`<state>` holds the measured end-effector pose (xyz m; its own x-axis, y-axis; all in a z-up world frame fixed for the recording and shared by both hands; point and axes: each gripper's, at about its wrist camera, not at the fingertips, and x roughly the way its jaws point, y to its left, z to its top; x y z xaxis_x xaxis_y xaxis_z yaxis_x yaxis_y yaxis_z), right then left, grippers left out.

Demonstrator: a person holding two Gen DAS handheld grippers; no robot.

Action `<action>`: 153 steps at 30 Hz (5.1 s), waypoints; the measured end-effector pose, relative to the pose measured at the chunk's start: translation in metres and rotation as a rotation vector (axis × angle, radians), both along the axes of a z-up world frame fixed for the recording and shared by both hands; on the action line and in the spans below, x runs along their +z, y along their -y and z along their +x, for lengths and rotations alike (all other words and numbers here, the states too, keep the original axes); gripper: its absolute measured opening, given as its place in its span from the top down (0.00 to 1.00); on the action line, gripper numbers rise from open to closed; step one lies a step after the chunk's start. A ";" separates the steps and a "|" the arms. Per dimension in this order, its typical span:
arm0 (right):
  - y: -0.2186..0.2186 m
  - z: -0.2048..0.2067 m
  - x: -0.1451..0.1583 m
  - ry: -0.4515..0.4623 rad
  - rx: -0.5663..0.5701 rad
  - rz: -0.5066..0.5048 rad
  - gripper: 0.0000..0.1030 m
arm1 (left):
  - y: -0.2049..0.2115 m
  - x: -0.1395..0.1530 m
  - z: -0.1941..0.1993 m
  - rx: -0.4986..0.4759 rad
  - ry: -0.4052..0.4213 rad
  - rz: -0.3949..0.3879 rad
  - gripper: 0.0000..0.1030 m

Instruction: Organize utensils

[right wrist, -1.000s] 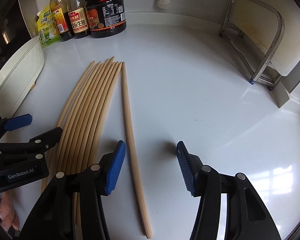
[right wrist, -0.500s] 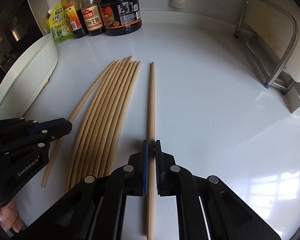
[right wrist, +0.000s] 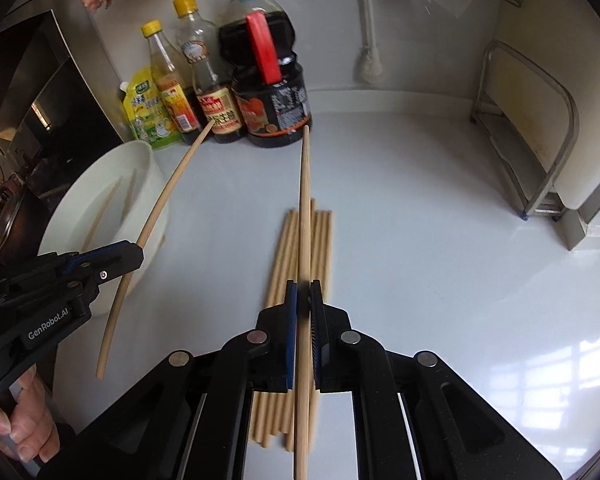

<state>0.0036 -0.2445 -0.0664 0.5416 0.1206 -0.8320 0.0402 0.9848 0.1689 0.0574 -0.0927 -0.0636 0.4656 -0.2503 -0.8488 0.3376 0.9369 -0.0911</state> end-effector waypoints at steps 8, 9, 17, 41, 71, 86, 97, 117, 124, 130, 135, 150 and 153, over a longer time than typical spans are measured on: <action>-0.099 0.054 0.027 0.068 0.129 0.056 0.94 | -0.109 0.023 0.032 0.159 0.035 0.034 0.93; -0.114 0.063 0.026 0.064 0.152 0.062 0.94 | -0.121 0.021 0.036 0.178 0.030 0.048 0.93; -0.217 0.122 -0.001 -0.028 0.281 0.082 0.94 | -0.199 -0.006 0.070 0.264 -0.035 0.083 0.93; -0.237 0.147 -0.041 -0.144 0.246 0.055 0.82 | -0.235 -0.040 0.101 0.277 -0.102 0.050 0.61; -0.110 0.020 0.013 -0.036 0.045 0.053 0.77 | -0.133 0.012 0.011 0.111 0.000 -0.009 0.44; -0.017 -0.023 0.000 -0.055 -0.057 0.036 0.74 | -0.040 0.012 -0.020 0.009 -0.009 0.012 0.42; 0.015 -0.029 -0.020 -0.068 -0.054 0.018 0.70 | 0.002 -0.012 -0.031 -0.026 -0.047 0.042 0.34; 0.028 -0.014 -0.087 -0.136 -0.015 -0.036 0.60 | 0.014 -0.069 -0.026 0.043 -0.098 0.066 0.28; 0.025 -0.010 -0.092 -0.140 0.002 -0.054 0.60 | 0.015 -0.074 -0.024 0.049 -0.107 0.068 0.27; 0.023 -0.012 -0.091 -0.139 0.019 -0.091 0.60 | 0.019 -0.076 -0.023 0.044 -0.111 0.064 0.27; 0.032 -0.012 -0.091 -0.139 0.000 -0.093 0.60 | 0.028 -0.077 -0.024 0.027 -0.110 0.061 0.28; 0.060 -0.016 -0.093 -0.138 -0.039 -0.083 0.60 | 0.054 -0.097 -0.023 -0.015 -0.106 0.089 0.27; 0.061 -0.018 -0.091 -0.134 -0.039 -0.085 0.60 | 0.056 -0.102 -0.021 -0.013 -0.113 0.095 0.27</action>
<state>-0.0141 -0.3053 -0.1577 0.4282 0.0273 -0.9032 0.0950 0.9926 0.0751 0.0369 -0.1485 -0.1661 0.3631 -0.1713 -0.9159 0.3420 0.9388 -0.0401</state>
